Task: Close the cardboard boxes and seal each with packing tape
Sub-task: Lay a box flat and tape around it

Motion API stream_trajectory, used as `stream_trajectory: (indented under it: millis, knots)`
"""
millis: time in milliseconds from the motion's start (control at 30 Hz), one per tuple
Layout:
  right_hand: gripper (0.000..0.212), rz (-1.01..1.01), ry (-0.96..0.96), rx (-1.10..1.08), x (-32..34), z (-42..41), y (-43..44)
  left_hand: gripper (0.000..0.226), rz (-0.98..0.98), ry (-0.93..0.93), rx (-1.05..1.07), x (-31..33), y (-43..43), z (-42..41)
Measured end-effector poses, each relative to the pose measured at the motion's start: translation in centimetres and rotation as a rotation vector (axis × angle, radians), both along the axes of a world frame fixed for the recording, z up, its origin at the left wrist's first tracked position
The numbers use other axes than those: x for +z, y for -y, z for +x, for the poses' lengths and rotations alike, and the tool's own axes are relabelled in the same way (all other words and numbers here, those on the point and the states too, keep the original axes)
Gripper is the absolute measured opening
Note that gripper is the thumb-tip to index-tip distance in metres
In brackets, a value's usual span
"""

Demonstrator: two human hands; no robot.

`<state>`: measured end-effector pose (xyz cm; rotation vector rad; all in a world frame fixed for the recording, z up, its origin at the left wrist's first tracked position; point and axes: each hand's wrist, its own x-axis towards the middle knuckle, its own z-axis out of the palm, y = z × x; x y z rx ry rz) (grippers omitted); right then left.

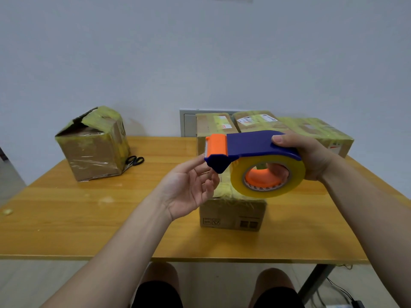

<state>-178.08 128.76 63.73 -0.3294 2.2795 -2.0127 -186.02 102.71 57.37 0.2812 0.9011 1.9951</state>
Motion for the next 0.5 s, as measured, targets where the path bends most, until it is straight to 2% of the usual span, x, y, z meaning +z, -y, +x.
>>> stream_trajectory:
  millis: [167,333,500]
  knots:
    - [0.078,-0.012,0.0,-0.001,0.2,0.14,0.15,0.048,-0.071,-0.053,0.024,1.19,0.45,0.18]
    - [0.073,-0.004,0.007,-0.011,0.19,0.23,-0.01,0.064,-0.035,-0.032,0.057,0.97,0.42,0.4]
    - [0.065,-0.024,0.021,-0.029,0.04,0.27,-0.28,0.062,0.013,0.06,-0.058,0.6,0.34,0.6]
